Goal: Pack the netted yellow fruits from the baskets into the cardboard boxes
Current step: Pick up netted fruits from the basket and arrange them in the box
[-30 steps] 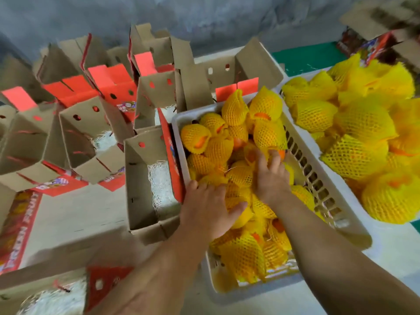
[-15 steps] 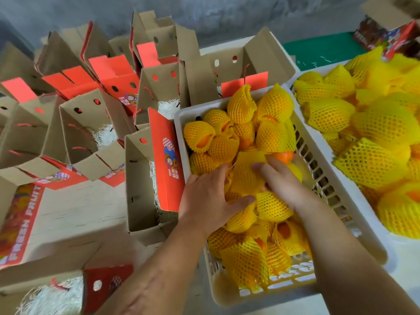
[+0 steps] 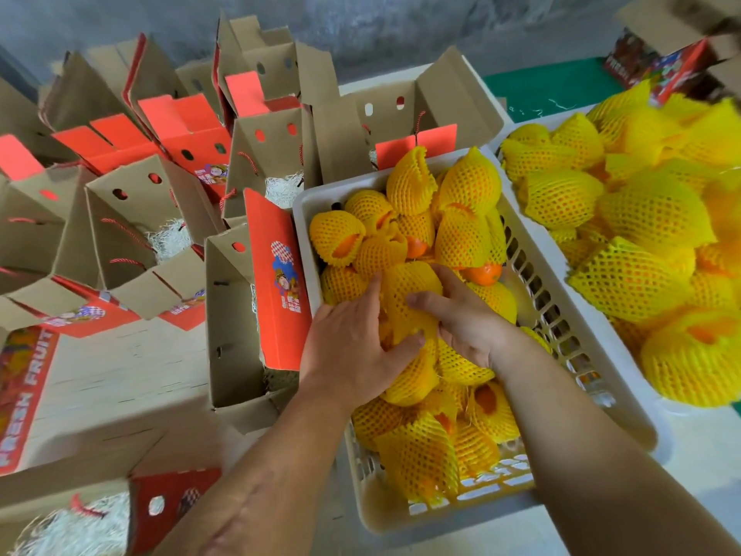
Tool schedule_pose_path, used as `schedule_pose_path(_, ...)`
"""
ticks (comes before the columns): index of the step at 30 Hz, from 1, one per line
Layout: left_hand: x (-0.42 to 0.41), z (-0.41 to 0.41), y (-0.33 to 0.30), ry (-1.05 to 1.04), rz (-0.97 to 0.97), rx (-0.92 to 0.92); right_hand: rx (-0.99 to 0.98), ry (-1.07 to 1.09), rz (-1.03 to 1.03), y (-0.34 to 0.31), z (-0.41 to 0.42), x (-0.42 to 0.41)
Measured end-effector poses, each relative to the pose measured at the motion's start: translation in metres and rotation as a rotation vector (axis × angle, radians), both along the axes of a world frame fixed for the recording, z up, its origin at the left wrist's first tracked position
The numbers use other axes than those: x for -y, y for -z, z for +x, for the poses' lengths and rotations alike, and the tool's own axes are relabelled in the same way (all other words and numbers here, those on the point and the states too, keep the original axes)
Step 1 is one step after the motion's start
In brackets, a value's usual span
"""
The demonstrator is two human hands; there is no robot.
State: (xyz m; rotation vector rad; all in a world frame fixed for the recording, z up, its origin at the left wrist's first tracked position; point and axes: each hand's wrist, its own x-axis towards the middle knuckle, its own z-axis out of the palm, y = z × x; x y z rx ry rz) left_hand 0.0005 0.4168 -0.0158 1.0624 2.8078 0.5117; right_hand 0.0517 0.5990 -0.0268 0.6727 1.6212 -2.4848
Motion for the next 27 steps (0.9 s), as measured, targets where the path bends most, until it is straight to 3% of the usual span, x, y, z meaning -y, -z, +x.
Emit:
schedule_pose_path(4,-0.002,-0.002,0.001,-0.016,0.018,0.072,-0.093,-0.162,0.05,0.002,0.003,-0.007)
schedule_pose_path(7,0.001,-0.004,0.002,-0.046,0.093,0.079,-0.141,-0.232,-0.162,0.001,0.006,-0.001)
schedule_pose_path(10,0.003,-0.003,0.004,-0.057,0.182,0.047,-0.136,-0.089,-0.378,-0.002,0.0,0.003)
schedule_pose_path(12,0.004,-0.002,0.004,-0.062,0.226,0.064,-0.089,0.116,-0.141,0.001,-0.007,0.002)
schedule_pose_path(14,0.004,-0.002,0.003,-0.056,0.211,0.063,-0.011,0.363,0.412,0.008,-0.013,0.001)
schedule_pose_path(15,0.003,-0.002,0.003,-0.053,0.191,0.052,-0.002,0.433,0.59,0.012,-0.016,0.001)
schedule_pose_path(18,0.002,-0.001,0.004,-0.041,0.151,0.027,0.097,0.542,0.899,0.025,-0.023,0.001)
schedule_pose_path(20,0.002,0.0,0.004,-0.033,0.151,0.023,0.245,0.476,1.166,0.033,-0.022,-0.005)
schedule_pose_path(23,0.003,0.0,0.003,-0.025,0.158,-0.007,0.297,0.286,1.324,0.045,-0.014,-0.015)
schedule_pose_path(27,0.003,0.001,0.001,-0.023,0.125,-0.034,0.201,0.301,1.319,0.051,-0.014,-0.015)
